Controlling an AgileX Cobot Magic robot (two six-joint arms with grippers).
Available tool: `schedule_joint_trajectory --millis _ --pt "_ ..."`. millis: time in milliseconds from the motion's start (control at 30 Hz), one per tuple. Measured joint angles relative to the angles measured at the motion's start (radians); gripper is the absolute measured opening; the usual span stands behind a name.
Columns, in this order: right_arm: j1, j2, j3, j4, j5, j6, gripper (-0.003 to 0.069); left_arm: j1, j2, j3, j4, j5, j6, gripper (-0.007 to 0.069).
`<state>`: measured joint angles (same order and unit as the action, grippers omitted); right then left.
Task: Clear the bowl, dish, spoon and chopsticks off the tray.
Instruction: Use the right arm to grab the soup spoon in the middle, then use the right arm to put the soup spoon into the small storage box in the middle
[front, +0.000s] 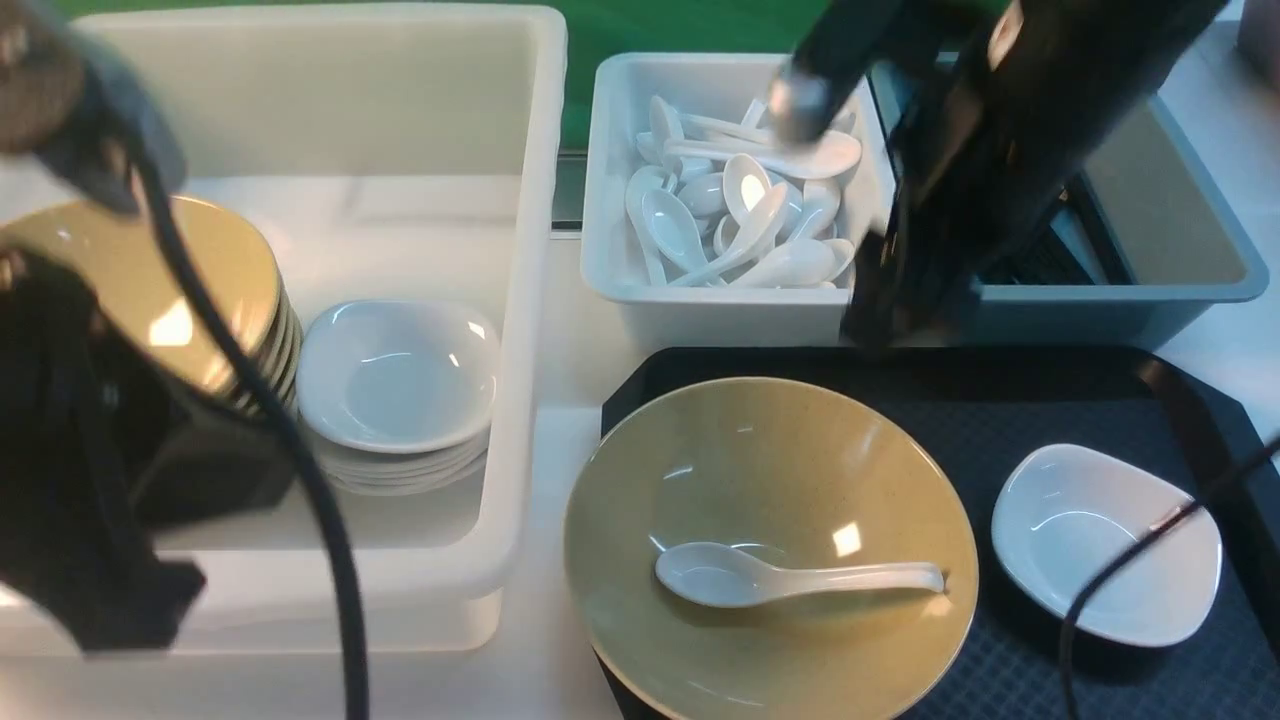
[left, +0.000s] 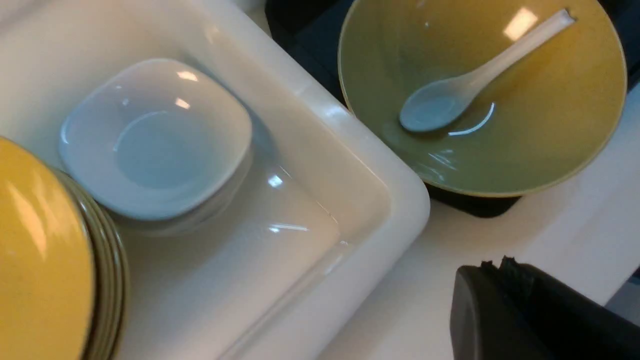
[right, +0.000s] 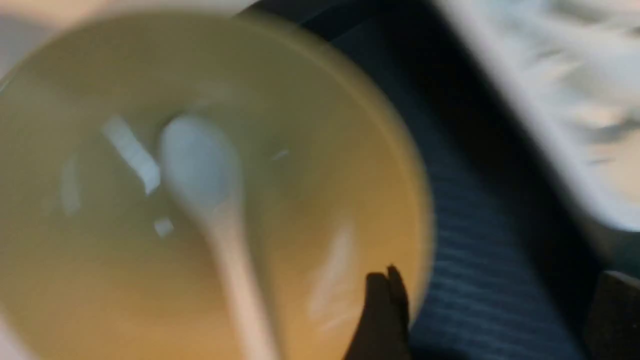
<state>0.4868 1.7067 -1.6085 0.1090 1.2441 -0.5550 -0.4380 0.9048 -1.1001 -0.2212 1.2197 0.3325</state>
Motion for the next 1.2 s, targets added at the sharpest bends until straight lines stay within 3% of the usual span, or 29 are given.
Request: schedule_joint_trajectory --millis 233,667,800,900,1100,1200 --pt "0.148 0.061 0.184 -0.035 -0.005 -0.089 0.0531 0.000 -0.053 0.208 -0.078 -0.090 0.096 -0.0006" --pt "0.180 0.234 0.185 -0.080 -0.031 -0.061 0.0514 0.000 -0.054 0.248 -0.207 -0.117 0.210 -0.0006" --pt "0.190 0.237 0.185 -0.080 -0.031 -0.063 0.0393 0.000 -0.054 0.248 -0.210 -0.121 0.211 -0.0006" --pt "0.191 0.237 0.185 -0.084 -0.031 -0.061 0.0157 0.000 -0.054 0.248 -0.210 -0.130 0.211 -0.0006" --pt "0.188 0.163 0.159 -0.205 -0.030 -0.003 0.0165 0.000 -0.054 0.248 -0.210 -0.135 0.211 -0.0006" --pt "0.135 0.111 0.035 -0.261 -0.050 0.044 0.0165 0.000 -0.054 0.248 -0.210 -0.147 0.211 -0.0006"
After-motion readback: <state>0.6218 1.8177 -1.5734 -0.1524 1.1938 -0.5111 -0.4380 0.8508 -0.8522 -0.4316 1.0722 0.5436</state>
